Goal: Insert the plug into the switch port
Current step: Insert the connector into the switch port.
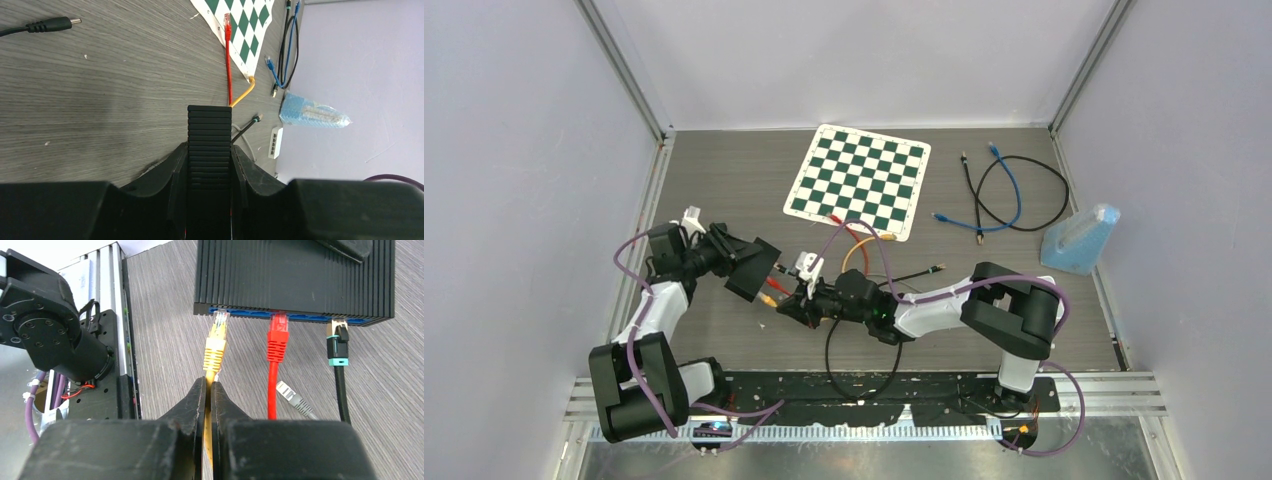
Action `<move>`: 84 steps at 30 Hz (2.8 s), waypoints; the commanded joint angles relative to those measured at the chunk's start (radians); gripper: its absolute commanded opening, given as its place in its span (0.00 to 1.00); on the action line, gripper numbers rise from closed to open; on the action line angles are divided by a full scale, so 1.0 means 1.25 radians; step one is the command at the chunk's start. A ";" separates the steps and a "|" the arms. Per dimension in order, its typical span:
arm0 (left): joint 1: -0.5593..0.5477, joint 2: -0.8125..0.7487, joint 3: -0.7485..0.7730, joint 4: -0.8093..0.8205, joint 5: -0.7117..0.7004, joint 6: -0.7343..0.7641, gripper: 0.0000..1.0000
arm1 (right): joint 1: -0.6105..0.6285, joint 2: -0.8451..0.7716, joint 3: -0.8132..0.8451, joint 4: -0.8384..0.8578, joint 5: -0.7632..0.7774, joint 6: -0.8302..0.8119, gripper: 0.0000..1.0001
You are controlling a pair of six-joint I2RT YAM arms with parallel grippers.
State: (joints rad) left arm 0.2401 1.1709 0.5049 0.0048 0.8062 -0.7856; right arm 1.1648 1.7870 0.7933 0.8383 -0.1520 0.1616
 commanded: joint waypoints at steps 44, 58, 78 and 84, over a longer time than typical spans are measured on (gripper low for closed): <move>-0.008 -0.094 -0.016 -0.009 0.083 -0.136 0.00 | 0.027 -0.015 0.016 0.244 0.118 -0.124 0.05; -0.008 -0.103 0.013 -0.088 0.007 -0.012 0.00 | 0.028 -0.042 0.037 0.197 0.111 -0.122 0.05; -0.014 -0.116 0.034 -0.127 -0.049 0.044 0.00 | 0.039 -0.011 0.107 0.087 0.175 0.002 0.05; -0.014 -0.117 0.033 -0.119 -0.062 0.077 0.00 | 0.038 -0.042 0.113 0.037 0.171 0.001 0.05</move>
State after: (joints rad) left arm 0.2379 1.0363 0.5274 -0.1104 0.7185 -0.7578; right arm 1.2167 1.8111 0.8661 0.7727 0.0082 0.1390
